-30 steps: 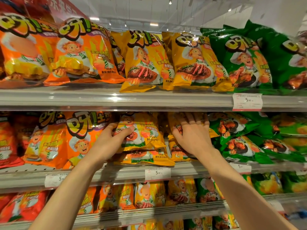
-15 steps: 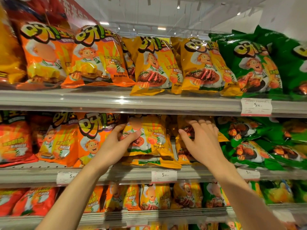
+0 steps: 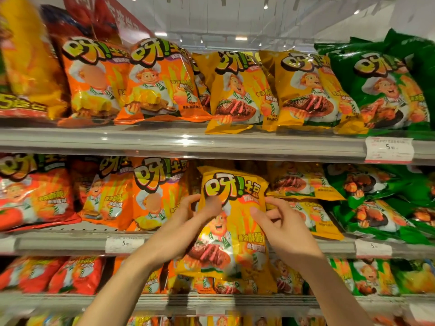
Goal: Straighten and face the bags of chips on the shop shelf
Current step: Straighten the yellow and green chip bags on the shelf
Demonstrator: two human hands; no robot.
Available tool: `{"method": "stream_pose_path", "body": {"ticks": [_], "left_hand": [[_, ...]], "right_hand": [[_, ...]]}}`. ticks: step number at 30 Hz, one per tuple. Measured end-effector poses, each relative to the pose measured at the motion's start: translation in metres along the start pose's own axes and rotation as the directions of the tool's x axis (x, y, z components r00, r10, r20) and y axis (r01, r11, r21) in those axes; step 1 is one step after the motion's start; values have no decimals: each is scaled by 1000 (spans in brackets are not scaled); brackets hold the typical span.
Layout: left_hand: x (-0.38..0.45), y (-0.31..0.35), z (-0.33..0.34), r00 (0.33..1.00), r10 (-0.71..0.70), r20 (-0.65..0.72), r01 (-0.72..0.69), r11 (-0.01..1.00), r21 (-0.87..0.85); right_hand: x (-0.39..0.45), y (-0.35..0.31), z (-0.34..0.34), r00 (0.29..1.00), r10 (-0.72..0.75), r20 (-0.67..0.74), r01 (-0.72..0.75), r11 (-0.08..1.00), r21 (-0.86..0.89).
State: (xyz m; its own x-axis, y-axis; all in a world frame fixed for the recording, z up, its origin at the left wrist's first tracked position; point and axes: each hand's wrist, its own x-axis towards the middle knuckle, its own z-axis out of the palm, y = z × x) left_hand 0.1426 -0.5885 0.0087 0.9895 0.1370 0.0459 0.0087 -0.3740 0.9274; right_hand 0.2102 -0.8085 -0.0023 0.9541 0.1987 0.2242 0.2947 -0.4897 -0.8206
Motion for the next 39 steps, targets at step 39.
{"method": "stream_pose_path", "body": {"ticks": [39], "left_hand": [[-23,-32,-82,835,150,-529,-178,984,-2]], "right_hand": [[80,-44,61,998,55,42,-39,946,-322]]}}
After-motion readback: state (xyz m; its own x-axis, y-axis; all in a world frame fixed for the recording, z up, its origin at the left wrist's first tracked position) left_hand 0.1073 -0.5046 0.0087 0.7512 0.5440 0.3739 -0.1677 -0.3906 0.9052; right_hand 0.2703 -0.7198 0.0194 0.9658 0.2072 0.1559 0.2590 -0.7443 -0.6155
